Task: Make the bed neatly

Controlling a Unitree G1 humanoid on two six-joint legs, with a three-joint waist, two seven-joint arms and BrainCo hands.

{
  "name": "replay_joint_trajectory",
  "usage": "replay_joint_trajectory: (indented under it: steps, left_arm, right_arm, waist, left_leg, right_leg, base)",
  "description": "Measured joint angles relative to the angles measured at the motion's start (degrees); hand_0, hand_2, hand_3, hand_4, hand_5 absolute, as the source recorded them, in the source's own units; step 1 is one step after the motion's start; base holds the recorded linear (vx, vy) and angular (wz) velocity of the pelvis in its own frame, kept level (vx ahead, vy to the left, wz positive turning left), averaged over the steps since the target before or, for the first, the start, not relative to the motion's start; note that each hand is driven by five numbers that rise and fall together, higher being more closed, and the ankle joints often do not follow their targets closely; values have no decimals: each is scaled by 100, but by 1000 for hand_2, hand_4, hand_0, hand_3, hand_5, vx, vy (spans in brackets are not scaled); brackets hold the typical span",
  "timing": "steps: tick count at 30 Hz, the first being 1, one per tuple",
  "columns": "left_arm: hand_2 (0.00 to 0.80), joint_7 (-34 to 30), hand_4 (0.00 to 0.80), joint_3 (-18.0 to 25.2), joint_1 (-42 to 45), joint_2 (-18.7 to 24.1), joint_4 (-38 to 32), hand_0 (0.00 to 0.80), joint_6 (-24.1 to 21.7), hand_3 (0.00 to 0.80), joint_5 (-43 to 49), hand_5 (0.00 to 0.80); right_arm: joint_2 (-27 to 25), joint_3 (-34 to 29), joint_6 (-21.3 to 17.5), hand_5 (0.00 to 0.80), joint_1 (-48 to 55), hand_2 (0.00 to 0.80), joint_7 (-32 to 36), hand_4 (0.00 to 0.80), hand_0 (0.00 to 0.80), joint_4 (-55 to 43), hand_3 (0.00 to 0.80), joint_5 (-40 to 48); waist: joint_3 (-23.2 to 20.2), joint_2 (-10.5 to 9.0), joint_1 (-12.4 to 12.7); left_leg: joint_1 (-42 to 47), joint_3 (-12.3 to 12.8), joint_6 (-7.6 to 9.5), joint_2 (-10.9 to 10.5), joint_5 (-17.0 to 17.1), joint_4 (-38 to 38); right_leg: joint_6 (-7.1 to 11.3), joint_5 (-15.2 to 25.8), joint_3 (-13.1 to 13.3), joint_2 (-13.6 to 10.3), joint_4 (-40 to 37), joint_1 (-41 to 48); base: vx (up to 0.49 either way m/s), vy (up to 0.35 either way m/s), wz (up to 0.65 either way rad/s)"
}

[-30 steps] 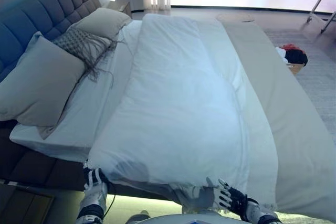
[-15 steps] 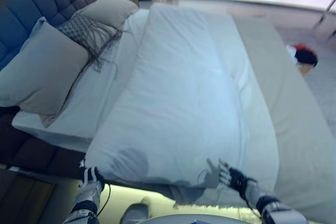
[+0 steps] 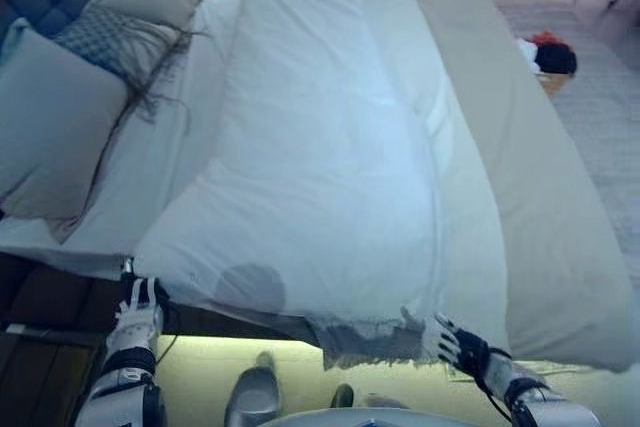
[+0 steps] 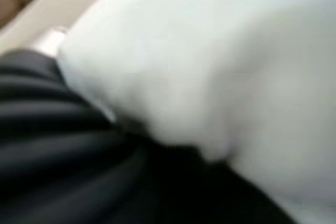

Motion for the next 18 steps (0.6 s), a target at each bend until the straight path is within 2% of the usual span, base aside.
replay_joint_trajectory:
  steps: [2, 3, 4, 6, 8, 9, 10, 13, 15, 18]
  left_arm:
    - [800, 2, 800, -23, -141, 71, 5, 800, 100, 800, 4, 800]
    - [800, 3, 800, -43, -218, 72, 38, 800, 162, 800, 6, 800]
    - [800, 5, 800, -123, -295, 112, 58, 800, 230, 800, 7, 800]
    - [800, 5, 800, -236, -470, 167, 93, 800, 383, 800, 12, 800]
    - [800, 5, 800, -250, -571, 167, 279, 800, 565, 800, 23, 800]
    - [800, 6, 800, -255, -560, 167, 386, 800, 634, 800, 46, 800]
    - [800, 9, 800, -266, -537, 165, 492, 800, 686, 800, 69, 800]
    - [800, 28, 800, -265, -317, 158, 634, 800, 758, 800, 78, 800]
    - [800, 45, 800, -264, -187, 130, 634, 800, 759, 800, 76, 800]
    - [800, 54, 800, -187, -27, 19, 633, 800, 758, 800, -7, 800]
  right_arm:
    - [-87, -106, 1, 0, 62, 0, -10, 0, 0, 29, 0, 2]
    - [-112, -168, 2, 0, 80, 0, -26, 0, 0, 97, 0, 9]
    - [-94, -248, 1, 0, 105, 0, -47, 0, 0, 136, 0, 53]
    - [-70, -349, 21, 0, 105, 0, -83, 0, 0, 262, 0, 88]
    - [-53, -480, 27, 0, 95, 0, -98, 0, 0, 356, 0, 120]
    - [-57, -494, 26, 0, 72, 0, -89, 0, 0, 353, 0, 133]
    - [-81, -522, 21, 0, 42, 0, -87, 0, 0, 324, 0, 162]
    - [59, -512, -9, 0, 0, 0, -47, 0, 0, 177, 0, 238]
    - [127, -439, -23, 0, -4, 0, -23, 0, 0, 40, 0, 285]
    - [151, -292, -23, 0, -23, 0, -17, 0, 0, -176, 0, 361]
  waist:
    - [52, 163, -133]
    - [42, 281, -136]
    - [44, 329, -171]
    - [47, 384, -281]
    - [43, 500, -285]
    - [39, 559, -280]
    - [53, 702, -286]
    - [30, 661, -241]
    - [7, 621, -232]
    - [-8, 596, -185]
  left_leg:
    - [180, -39, 26, 122, 21, -250]
    - [240, -76, 178, 117, 151, -346]
    - [271, -31, 121, 78, 104, -441]
    - [297, -192, 129, -32, 112, -790]
    - [460, -229, 138, -32, 106, -1220]
    - [548, -228, 223, -17, 42, -1392]
    - [591, -223, 314, 36, -185, -1509]
    - [632, -213, 347, -108, -192, -1563]
    - [642, -211, 394, -141, -181, -1572]
    - [646, -291, 377, -154, -157, -1509]
  right_leg:
    - [95, 19, 14, 4, 80, -14]
    - [168, 8, 36, 7, 168, -50]
    - [243, -18, 49, -24, 271, -93]
    - [365, -47, 86, -68, 385, -190]
    - [441, -47, 76, -28, 400, -185]
    - [459, -59, 62, -10, 418, -183]
    - [470, -73, 49, 47, 451, -191]
    - [550, -69, 174, -93, 530, -216]
    - [621, -26, 221, -119, 512, -215]
    - [633, -17, 224, -116, 466, -180]
  base:
    - [-29, 274, -1]
    - [-27, 242, 1]
    - [-23, 223, 13]
    - [-11, 182, 48]
    - [0, 150, 47]
    - [-5, 139, 27]
    - [-10, 115, 12]
    - [-17, 98, -2]
    - [-23, 72, -1]
    - [-21, 42, 0]
